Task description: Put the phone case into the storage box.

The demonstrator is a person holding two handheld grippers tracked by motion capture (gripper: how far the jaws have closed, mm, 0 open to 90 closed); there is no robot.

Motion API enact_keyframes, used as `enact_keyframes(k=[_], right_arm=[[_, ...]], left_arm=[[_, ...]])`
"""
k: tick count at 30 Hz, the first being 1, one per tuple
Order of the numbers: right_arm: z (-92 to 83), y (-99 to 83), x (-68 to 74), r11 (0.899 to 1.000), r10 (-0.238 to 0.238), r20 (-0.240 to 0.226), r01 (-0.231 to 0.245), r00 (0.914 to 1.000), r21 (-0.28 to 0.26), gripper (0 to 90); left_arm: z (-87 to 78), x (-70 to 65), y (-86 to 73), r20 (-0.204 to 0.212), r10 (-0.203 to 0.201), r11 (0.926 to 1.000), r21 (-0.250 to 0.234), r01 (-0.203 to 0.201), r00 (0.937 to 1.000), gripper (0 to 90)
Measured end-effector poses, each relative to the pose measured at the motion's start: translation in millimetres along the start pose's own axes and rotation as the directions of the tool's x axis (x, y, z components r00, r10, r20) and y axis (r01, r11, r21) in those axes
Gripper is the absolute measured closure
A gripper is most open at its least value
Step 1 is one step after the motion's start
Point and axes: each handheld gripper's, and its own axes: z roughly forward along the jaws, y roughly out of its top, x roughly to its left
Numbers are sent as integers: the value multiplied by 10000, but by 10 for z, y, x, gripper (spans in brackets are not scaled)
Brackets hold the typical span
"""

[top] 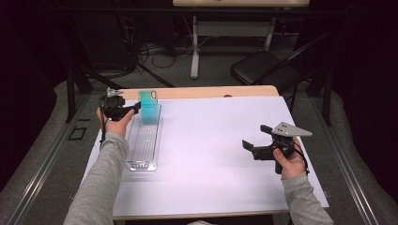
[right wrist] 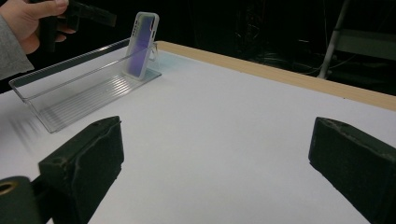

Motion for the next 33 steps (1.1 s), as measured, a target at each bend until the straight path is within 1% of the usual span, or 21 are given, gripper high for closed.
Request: enact_keyframes(k=[2,3,6,7,8,9,13,15,18,20,22,23,25,28,31,32,33], right_arm=[[3,-3,-3,10000,-6,-3,6,10000,26,30],[3,-3,-4,10000,2,-6,-2,10000,29,30],[-1,-1,-2,10000,9,-25,-9,10000,32,30],[-2,0,0,10000,7,-24,-7,10000,16,30],[-3,1,0,10000,-19,-28,19,10000,-1,30],[-4,1,-1,10000,-13,-27,13,10000,-10,30],[-6,2,-8,10000,2,-6,-2,10000,-12,30],[-6,2,-8,10000,-9,0,9,10000,12,31],[-4,1,-9,10000,-20,18,20,10000,21,30],[-4,2,-6,10000,-16,16,16,10000,14,31],[-7,3,-2,10000,-44,22,44,10000,-14,31],[-11,3,-2,10000,-51,18,51,10000,-30,31],[-19,4,1,10000,-46,48,46,10000,-39,31],[-26,8,-4,10000,-61,53,61,10000,-59,31],[-28,7,-3,10000,-51,59,51,10000,-52,31],[-29,7,-3,10000,-58,58,59,10000,-56,31],[-30,7,-3,10000,-47,69,48,10000,-70,31]], left_arm=[[-28,-6,2,166,-96,9999,-110,98,9998,265],[-48,-11,6,123,-46,9999,-161,48,9999,252],[-112,-24,8,279,-45,9995,-323,54,9996,215],[-134,-37,7,192,47,9995,-304,-41,9998,188],[-152,-43,6,244,100,9994,-325,-92,9997,177],[-175,-46,9,383,99,9994,-324,-87,9992,177],[-261,-63,22,589,56,9982,-600,-20,9982,176],[-301,-75,28,713,77,9979,-645,-31,9974,167],[-359,-98,36,810,286,9975,-662,-233,9963,153],[-405,-114,40,954,245,9969,-766,-172,9951,133],[-459,-135,44,1163,262,9954,-943,-153,9929,118],[-494,-149,45,1284,334,9948,-995,-206,9912,108],[-541,-169,46,1411,453,9943,-1025,-309,9890,75],[-630,-211,45,1605,615,9920,-1186,-426,9851,64],[-706,-238,38,1878,724,9898,-1344,-474,9795,44],[-739,-249,33,1995,809,9887,-1401,-533,9765,39],[-763,-262,30,2015,883,9882,-1410,-604,9755,32]])
